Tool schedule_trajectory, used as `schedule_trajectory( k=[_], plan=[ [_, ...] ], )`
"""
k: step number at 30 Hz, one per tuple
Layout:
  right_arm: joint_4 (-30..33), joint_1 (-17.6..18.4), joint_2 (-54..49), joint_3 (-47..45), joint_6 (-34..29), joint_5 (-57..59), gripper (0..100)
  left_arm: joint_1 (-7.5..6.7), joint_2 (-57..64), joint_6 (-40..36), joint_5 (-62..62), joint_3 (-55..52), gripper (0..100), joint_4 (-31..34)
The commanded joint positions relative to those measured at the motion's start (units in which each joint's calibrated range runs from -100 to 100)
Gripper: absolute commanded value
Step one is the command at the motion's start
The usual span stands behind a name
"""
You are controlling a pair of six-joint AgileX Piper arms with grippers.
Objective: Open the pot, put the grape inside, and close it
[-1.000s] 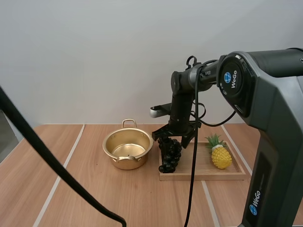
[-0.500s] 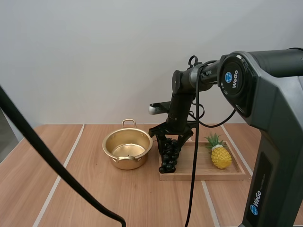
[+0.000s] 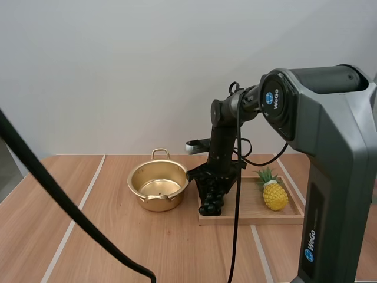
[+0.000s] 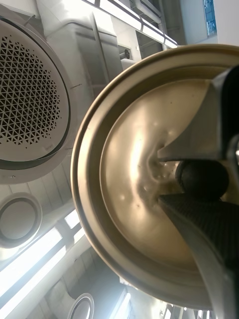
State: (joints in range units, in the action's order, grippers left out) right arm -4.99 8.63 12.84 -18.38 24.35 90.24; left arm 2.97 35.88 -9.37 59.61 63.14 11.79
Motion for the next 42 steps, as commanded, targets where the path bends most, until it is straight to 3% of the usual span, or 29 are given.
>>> schedule_trajectory(
  k=[1,4,5,8,9,23,34,42],
  plan=[
    [0.57,-0.05,0.13,-0.24,0.26,-0.19,100,0.11,-0.39,0.22,-0.08,0.12,0,-0.87],
    [0.57,-0.05,0.13,-0.24,0.67,-0.36,100,0.11,-0.39,0.22,-0.08,0.12,0,-0.87],
    [0.57,-0.05,0.13,-0.24,0.67,-0.58,94,0.11,-0.39,0.22,-0.08,0.12,0,-0.87],
    [0.57,-0.05,0.13,-0.24,0.67,-1.19,4,0.11,-0.39,0.22,-0.08,0.12,0,-0.87],
    [0.57,-0.05,-0.02,-0.24,0.45,-1.19,0,0.11,-0.39,0.22,-0.08,0.12,0,-0.87],
    [-1.53,-0.05,-15.0,6.62,0.65,-2.94,0,0.11,-0.39,0.22,0.1,0.12,0,-0.87],
    [-2.92,-0.05,-25.4,14.74,3.28,5.52,0,0.11,-0.39,1.35,2.19,0.12,0,-0.87],
    [-3.53,-0.05,-29.79,27.13,4.61,9.76,0,0.11,-0.39,2.11,3.29,0.12,0,-0.87]
  ],
)
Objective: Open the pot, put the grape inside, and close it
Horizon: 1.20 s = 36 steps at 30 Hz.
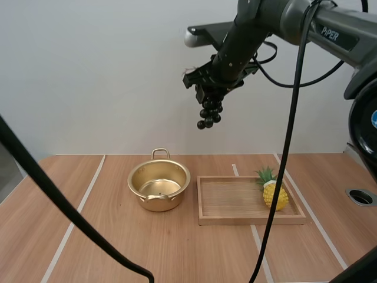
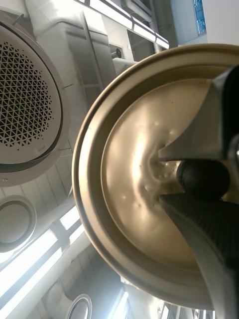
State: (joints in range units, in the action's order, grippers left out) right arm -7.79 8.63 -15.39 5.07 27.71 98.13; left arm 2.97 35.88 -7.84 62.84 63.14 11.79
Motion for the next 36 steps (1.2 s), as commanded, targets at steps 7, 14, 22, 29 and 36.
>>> schedule_trajectory(
  k=[7,14,22,29,36],
  plan=[
    [-9.2,-0.05,-0.78,8.98,8.29,1.87,0,0.11,-0.16,2.03,2.85,0.12,0,-0.87],
    [-15.36,0.04,4.89,8.98,11.94,1.87,0,0.11,0.0,2.03,6.62,0.12,0,-0.76],
    [-13.82,3.84,11.44,8.98,14.08,1.87,0,0.11,-0.01,4.2,6.62,0.12,0,-0.4],
    [-1.59,10.74,15.81,8.86,12.05,1.87,0,0.11,-0.01,5.63,6.62,0.12,0,-0.4],
    [9.37,14.89,18.31,7.64,7.15,1.87,0,0.11,-0.01,6.86,6.62,0.12,0,-0.4]
  ],
)
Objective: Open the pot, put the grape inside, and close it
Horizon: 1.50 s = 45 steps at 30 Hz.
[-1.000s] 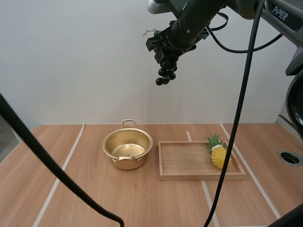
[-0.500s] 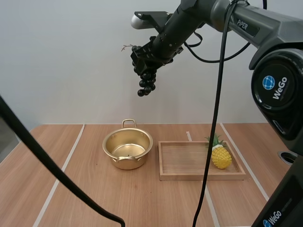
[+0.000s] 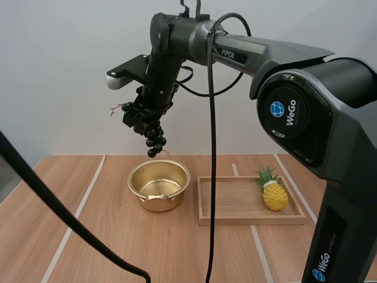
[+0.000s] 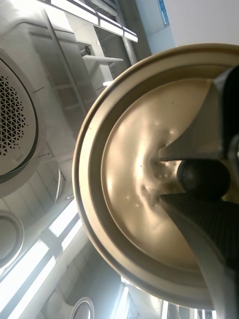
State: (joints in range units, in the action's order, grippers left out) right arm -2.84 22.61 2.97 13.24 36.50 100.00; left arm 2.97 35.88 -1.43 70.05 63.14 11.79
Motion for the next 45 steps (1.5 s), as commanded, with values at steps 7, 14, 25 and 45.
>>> schedule_trajectory(
  k=[7,14,25,45],
  plan=[
    [8.63,1.68,3.76,-1.32,-3.55,0.0,0,0.11,-0.01,1.24,-0.59,0.12,0,-0.4],
    [8.77,1.68,7.37,-1.32,-3.89,0.0,0,0.11,-0.01,2.37,-0.59,0.12,0,-0.4],
    [9.12,1.68,12.56,-1.49,-4.77,0.0,0,0.11,-0.01,3.44,-0.52,0.12,0,-0.16],
    [11.57,1.68,16.94,-2.08,-6.22,0.0,0,0.11,-0.01,3.44,1.24,0.12,0,0.45]
  ],
)
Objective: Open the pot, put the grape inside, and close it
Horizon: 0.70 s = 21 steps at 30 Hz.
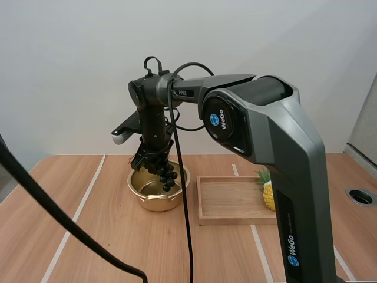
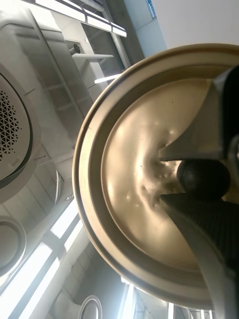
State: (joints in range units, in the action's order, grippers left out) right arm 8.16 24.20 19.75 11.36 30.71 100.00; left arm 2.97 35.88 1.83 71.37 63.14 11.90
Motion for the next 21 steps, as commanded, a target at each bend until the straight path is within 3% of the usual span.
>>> schedule_trajectory(
  k=[1,21],
  plan=[
    [0.58,0.09,0.79,-0.19,-0.43,0.0,0,0.11,-0.01,0.18,-0.08,0.12,0,0.34],
    [-2.3,0.09,10.36,-0.19,-0.15,0.0,0,0.11,-0.01,1.82,-0.1,0.12,0,0.34]
  ],
)
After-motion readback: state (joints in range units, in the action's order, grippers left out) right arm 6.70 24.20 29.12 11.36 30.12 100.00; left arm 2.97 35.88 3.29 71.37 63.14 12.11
